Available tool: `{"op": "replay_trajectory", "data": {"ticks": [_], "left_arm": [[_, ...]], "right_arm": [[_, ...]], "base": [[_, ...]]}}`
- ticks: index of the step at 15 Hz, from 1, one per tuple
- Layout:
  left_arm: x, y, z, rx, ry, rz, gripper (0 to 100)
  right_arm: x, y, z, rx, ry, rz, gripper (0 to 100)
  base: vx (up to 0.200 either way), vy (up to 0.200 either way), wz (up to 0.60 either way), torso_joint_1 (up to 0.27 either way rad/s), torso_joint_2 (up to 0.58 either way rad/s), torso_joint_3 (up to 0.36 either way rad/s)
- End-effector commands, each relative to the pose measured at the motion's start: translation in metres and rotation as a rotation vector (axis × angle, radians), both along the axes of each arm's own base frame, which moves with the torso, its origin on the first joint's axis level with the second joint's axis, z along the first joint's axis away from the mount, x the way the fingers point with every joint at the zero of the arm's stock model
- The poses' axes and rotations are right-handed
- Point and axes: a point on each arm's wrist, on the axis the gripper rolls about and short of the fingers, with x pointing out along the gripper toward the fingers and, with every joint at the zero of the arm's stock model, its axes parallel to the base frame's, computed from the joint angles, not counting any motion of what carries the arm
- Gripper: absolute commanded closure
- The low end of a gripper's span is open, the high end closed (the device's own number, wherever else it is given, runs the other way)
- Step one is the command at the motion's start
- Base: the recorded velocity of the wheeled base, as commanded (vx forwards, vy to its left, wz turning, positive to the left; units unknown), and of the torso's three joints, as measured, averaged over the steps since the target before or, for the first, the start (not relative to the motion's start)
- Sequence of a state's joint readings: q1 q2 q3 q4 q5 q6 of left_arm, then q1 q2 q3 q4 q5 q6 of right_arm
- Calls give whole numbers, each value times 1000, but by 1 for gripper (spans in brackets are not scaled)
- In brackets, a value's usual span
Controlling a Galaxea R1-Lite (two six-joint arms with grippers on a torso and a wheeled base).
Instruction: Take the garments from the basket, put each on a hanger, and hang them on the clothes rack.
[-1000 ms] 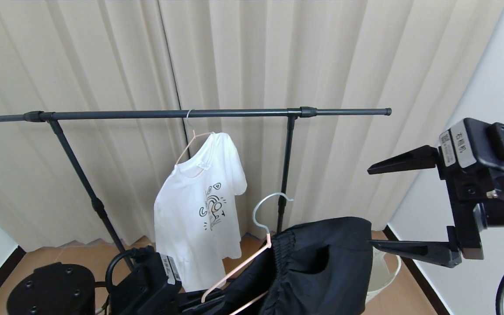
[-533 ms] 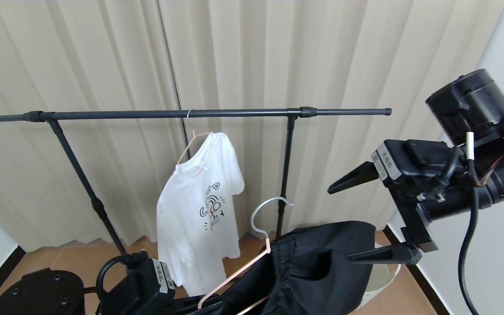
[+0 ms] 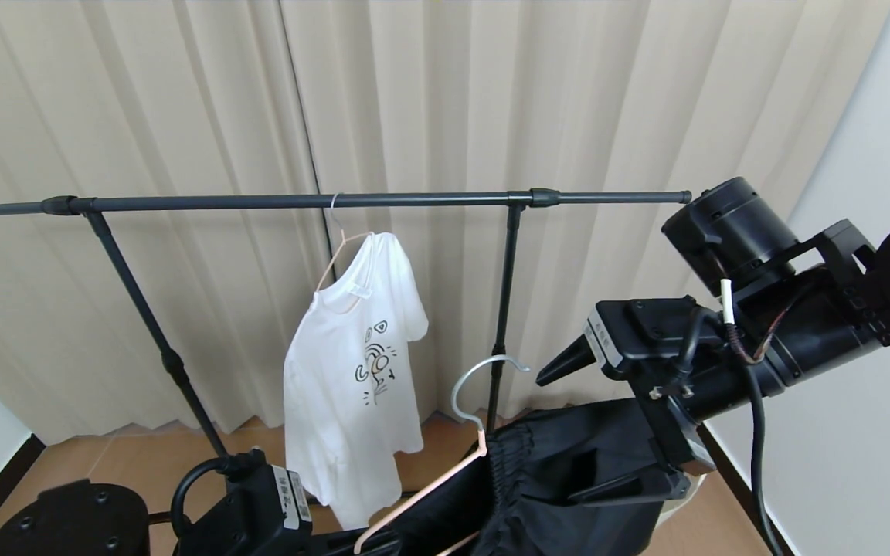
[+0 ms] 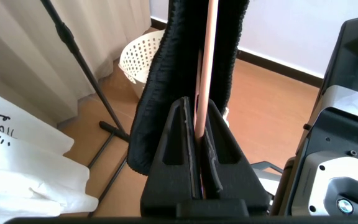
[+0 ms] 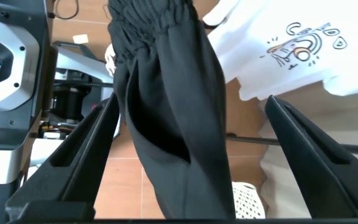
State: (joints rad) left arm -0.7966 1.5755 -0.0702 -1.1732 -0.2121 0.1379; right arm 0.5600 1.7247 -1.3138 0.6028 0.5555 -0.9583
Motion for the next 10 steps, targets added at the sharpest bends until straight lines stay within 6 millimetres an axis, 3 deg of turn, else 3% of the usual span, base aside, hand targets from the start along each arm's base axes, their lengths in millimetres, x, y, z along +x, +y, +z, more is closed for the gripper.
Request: {"op": "replay_trajectory", "data": {"ticks": [1,10], "left_arm": [[-1,0,0,2,1,-4,100],[-2,0,2,-4,-9,-8,100]], "right_arm": [[6,6,-11,-21,32,6,0],[8,15,-22,-46,62,25,0]], "base": [[0,0,0,0,0,0],[0,0,0,0,0,0]]}}
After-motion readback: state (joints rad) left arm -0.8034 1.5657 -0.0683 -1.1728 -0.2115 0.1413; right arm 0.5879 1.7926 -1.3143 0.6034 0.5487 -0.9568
